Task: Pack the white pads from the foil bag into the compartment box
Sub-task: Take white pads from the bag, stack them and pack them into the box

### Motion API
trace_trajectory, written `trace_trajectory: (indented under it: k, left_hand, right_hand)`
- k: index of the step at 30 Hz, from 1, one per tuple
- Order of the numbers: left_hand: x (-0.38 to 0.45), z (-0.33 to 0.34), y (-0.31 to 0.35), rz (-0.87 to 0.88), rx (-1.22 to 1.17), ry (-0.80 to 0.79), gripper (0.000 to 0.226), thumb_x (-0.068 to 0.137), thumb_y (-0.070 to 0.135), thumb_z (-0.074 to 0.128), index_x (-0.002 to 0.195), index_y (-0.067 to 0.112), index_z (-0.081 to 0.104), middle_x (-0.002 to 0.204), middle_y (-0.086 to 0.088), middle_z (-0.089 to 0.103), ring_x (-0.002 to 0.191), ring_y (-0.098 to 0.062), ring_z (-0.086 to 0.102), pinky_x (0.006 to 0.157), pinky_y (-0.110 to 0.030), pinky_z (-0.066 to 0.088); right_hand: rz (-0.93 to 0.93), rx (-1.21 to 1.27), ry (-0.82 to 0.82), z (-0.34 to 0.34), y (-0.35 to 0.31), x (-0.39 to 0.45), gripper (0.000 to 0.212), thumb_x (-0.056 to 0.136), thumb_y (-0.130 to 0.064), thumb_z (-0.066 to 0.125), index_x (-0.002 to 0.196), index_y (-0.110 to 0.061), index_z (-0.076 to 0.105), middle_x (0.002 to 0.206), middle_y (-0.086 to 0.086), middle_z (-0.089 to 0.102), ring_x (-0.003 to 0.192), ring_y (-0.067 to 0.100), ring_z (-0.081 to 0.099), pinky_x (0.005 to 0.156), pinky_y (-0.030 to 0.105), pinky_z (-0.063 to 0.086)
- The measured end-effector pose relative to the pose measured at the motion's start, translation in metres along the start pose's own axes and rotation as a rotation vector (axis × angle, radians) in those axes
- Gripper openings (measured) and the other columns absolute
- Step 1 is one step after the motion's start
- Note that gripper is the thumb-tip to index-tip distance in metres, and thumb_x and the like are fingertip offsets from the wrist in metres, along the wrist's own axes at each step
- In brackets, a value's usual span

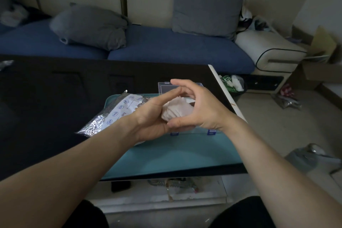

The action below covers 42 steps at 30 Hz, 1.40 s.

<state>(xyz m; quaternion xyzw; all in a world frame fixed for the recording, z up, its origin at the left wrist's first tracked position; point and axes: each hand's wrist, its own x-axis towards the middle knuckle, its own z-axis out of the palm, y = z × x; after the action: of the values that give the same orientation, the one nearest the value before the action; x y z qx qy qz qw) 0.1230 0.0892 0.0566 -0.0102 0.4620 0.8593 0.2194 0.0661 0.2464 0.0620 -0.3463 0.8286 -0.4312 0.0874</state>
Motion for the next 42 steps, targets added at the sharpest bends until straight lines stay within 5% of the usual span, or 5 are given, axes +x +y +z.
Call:
trace_trajectory:
  k: [11, 24, 29, 37, 42]
  left_hand:
    - [0.006, -0.004, -0.003, 0.039, -0.080, 0.061, 0.025, 0.082, 0.018, 0.063, 0.104, 0.007, 0.067, 0.096, -0.010, 0.072, 0.084, -0.021, 0.071, 0.076, -0.032, 0.059]
    - [0.006, -0.007, -0.006, 0.044, 0.018, 0.100, 0.031, 0.084, 0.026, 0.065, 0.112, 0.012, 0.066, 0.103, -0.008, 0.070, 0.092, -0.021, 0.069, 0.094, -0.039, 0.050]
    - [0.007, -0.008, -0.003, 0.058, 0.030, 0.143, 0.048, 0.085, 0.051, 0.061, 0.107, 0.010, 0.072, 0.103, -0.010, 0.071, 0.097, -0.023, 0.068, 0.099, -0.039, 0.048]
    - [0.009, -0.012, -0.001, 0.041, 0.019, 0.212, 0.063, 0.093, 0.069, 0.042, 0.101, 0.014, 0.070, 0.095, -0.008, 0.069, 0.084, -0.024, 0.069, 0.074, -0.034, 0.053]
    - [0.004, -0.009, 0.001, 0.005, 0.015, 0.135, 0.054, 0.094, 0.058, 0.049, 0.089, 0.011, 0.076, 0.086, -0.009, 0.068, 0.076, -0.022, 0.068, 0.069, -0.031, 0.056]
  right_hand:
    - [0.033, -0.102, 0.029, 0.002, -0.005, 0.001, 0.084, 0.051, -0.042, 0.099, 0.126, -0.027, 0.064, 0.117, -0.014, 0.067, 0.105, 0.004, 0.063, 0.091, 0.033, 0.057]
    - [0.033, -0.236, -0.064, 0.008, -0.012, 0.000, 0.100, 0.053, -0.037, 0.099, 0.139, -0.031, 0.048, 0.135, -0.011, 0.050, 0.120, 0.004, 0.050, 0.098, 0.020, 0.043]
    - [0.050, -0.355, -0.028, 0.009, -0.010, 0.002, 0.081, 0.057, -0.048, 0.094, 0.127, -0.028, 0.057, 0.123, -0.011, 0.051, 0.109, 0.006, 0.053, 0.080, 0.015, 0.041]
    - [0.012, -0.312, -0.025, 0.009, -0.013, -0.001, 0.087, 0.060, -0.052, 0.092, 0.138, -0.032, 0.057, 0.123, -0.012, 0.056, 0.112, 0.005, 0.054, 0.094, 0.023, 0.044]
    - [0.055, -0.146, -0.086, 0.010, -0.013, 0.000, 0.085, 0.059, -0.044, 0.095, 0.134, -0.031, 0.056, 0.125, -0.010, 0.056, 0.099, -0.005, 0.063, 0.084, 0.007, 0.049]
